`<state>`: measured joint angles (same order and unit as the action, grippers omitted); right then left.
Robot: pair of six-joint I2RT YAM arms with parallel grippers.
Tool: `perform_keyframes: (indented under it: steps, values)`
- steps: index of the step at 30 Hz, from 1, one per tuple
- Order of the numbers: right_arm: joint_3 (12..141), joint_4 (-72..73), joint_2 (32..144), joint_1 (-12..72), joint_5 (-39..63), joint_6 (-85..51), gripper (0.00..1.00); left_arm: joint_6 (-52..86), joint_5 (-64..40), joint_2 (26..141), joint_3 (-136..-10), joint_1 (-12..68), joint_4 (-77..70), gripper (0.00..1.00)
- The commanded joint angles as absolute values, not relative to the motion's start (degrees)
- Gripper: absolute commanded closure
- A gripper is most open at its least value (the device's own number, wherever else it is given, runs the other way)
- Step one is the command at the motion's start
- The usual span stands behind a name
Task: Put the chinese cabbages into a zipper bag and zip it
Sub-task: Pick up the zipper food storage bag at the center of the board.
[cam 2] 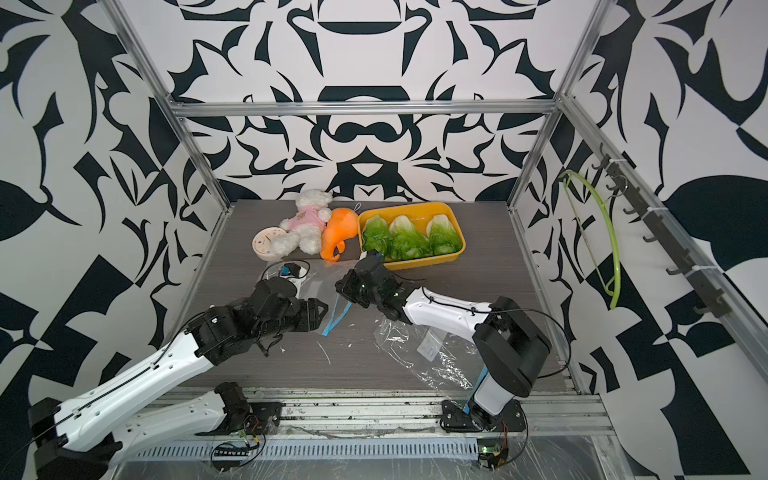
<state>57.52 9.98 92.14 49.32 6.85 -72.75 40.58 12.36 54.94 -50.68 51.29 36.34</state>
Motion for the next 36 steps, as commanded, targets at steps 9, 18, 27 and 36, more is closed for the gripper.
perform_keyframes:
  steps: [9,18,27,36]
  values:
    - [59.0,17.1,89.7,50.6,5.9,-78.8,1.00,29.8,17.4,62.5,-48.4,52.2,26.1,0.46]
    - [58.1,17.6,88.9,50.7,6.4,-79.5,1.00,26.4,25.1,64.4,-47.9,52.2,25.5,0.54]
    - [58.2,19.1,89.8,50.6,7.6,-80.8,1.00,23.4,24.4,66.5,-47.6,52.2,22.9,0.61]
    - [56.7,19.8,90.4,50.6,7.9,-81.2,1.00,24.0,29.4,67.8,-48.7,52.2,23.6,0.81]
